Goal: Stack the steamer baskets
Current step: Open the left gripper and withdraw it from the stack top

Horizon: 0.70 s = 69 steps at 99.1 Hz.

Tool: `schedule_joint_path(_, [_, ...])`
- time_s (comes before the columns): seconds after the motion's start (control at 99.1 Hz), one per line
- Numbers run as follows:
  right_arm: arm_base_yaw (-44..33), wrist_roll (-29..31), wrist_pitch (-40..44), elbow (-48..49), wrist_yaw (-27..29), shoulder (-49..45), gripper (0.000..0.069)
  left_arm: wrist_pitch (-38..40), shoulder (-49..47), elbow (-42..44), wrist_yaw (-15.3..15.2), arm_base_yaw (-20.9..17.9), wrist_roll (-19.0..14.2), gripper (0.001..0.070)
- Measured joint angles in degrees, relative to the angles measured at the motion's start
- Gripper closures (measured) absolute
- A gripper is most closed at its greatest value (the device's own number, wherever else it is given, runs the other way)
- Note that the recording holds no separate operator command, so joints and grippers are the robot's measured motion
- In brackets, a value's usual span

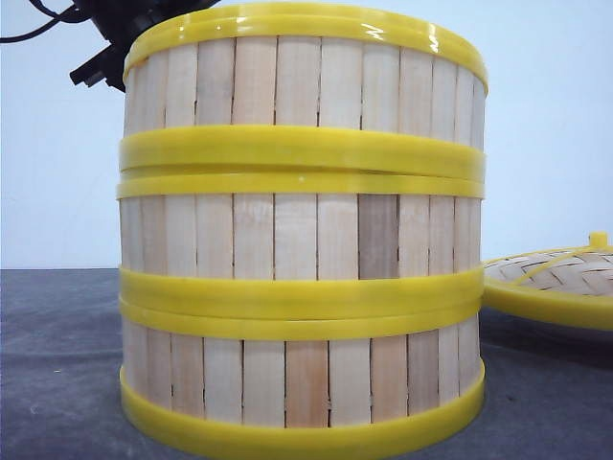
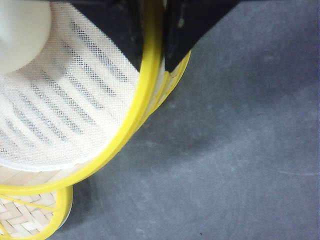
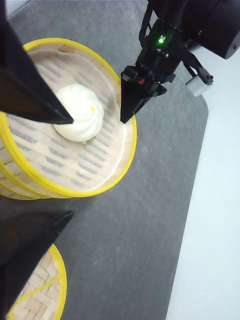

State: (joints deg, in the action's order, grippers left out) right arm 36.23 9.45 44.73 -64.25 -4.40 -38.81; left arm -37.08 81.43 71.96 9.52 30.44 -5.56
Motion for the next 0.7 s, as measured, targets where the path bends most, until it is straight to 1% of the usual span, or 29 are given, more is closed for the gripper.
schedule_joint_path(0.232, [0.0, 0.0, 0.0, 0.0, 0.0, 0.0, 0.0365, -2.0, 0.0, 0.0, 0.8, -0.9, 0.0, 0.0686])
schedule_joint_path(0.393, [0.0, 0.0, 0.0, 0.0, 0.0, 0.0, 0.0365, -2.1, 0.0, 0.0, 0.8, -1.0, 0.0, 0.0681])
schedule_joint_path(0.444, [0.0, 0.0, 0.0, 0.0, 0.0, 0.0, 0.0365, -2.0, 0.0, 0.0, 0.8, -1.0, -0.3, 0.0655])
schedule_joint_path(0.525, [0.0, 0.0, 0.0, 0.0, 0.0, 0.0, 0.0365, -1.7, 0.0, 0.0, 0.7, -1.1, -0.7, 0.0574])
schedule_joint_path(0.565, [0.0, 0.0, 0.0, 0.0, 0.0, 0.0, 0.0365, -1.3, 0.0, 0.0, 0.7, -1.1, -0.9, 0.0545])
schedule_joint_path(0.625, [0.0, 0.0, 0.0, 0.0, 0.0, 0.0, 0.0365, -0.8, 0.0, 0.0, 0.7, -1.2, -1.1, 0.0522])
schedule_joint_path(0.696, [0.0, 0.0, 0.0, 0.0, 0.0, 0.0, 0.0365, -0.6, 0.0, 0.0, 0.7, -1.2, -1.2, 0.0513])
